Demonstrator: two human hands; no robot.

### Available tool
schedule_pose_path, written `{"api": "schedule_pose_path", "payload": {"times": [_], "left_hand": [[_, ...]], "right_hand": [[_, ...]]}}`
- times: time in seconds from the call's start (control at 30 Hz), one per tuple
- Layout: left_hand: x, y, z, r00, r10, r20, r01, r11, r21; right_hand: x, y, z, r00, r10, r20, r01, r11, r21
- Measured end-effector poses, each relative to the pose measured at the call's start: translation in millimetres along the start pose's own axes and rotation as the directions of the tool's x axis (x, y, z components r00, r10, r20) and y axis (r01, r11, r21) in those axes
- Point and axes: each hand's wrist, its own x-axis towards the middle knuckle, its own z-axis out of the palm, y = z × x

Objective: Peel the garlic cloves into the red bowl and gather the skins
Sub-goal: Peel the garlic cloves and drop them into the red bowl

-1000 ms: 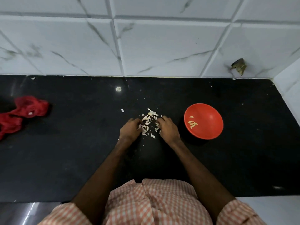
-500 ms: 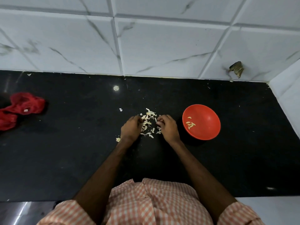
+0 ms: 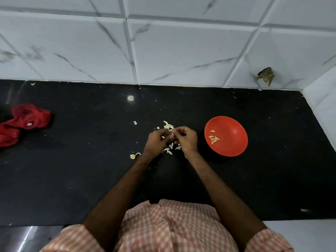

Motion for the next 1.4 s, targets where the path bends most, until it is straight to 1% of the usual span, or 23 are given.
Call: {"api": "schedule_pose_path", "payload": {"times": [0.13, 0.2, 0.33, 0.47, 0.6, 0.73, 1.07, 1.17, 1.27, 1.4], "left_hand": [[-1, 0, 2, 0.994, -0.103, -0.043, 0.093, 0.979, -0.181], [-1, -2, 0, 0.991, -0.119, -0.061, 0.102, 0.967, -0.232], [1, -3, -4, 0.989, -0.114, -0.097, 0.083, 0.956, -0.28], [0, -2, -4, 0.991, -0.082, -0.105, 0.053, 0.966, -0.253], [-1, -1, -6, 0.995, -0.026, -0.099, 0.007, 0.983, -0.186], [0, -3, -6, 0.992, 0.022, -0.124, -0.035, 0.994, -0.103], [2, 3, -2, 0.993, 0.052, -0.107, -0.053, 0.999, 0.0], [4, 6, 0, 0.991, 0.045, -0.128, -0.045, 0.999, -0.001], [6, 9, -2, 0.991, 0.029, -0.134, -0.034, 0.999, -0.037], [7, 6, -2, 0.994, 0.0, -0.107, -0.011, 0.995, -0.097]], "right_hand": [[-3, -5, 3, 1.0, 0.014, 0.007, -0.014, 1.0, 0.023], [-2, -5, 2, 1.0, 0.024, 0.007, -0.024, 1.0, 0.02], [-1, -9, -2, 0.999, 0.02, 0.037, -0.018, 0.998, -0.057], [-3, -16, -2, 0.994, 0.026, 0.105, -0.014, 0.994, -0.108], [-3, -20, 0, 0.995, 0.041, 0.09, -0.03, 0.992, -0.126], [-3, -24, 1, 0.993, 0.075, 0.09, -0.065, 0.992, -0.106], [0, -23, -1, 0.993, 0.083, 0.088, -0.07, 0.988, -0.139], [-2, -24, 0, 0.995, 0.065, 0.082, -0.056, 0.993, -0.104], [-5, -22, 1, 0.992, 0.057, 0.11, -0.049, 0.996, -0.071], [-5, -20, -1, 0.985, 0.101, 0.137, -0.1, 0.995, -0.016]]}}
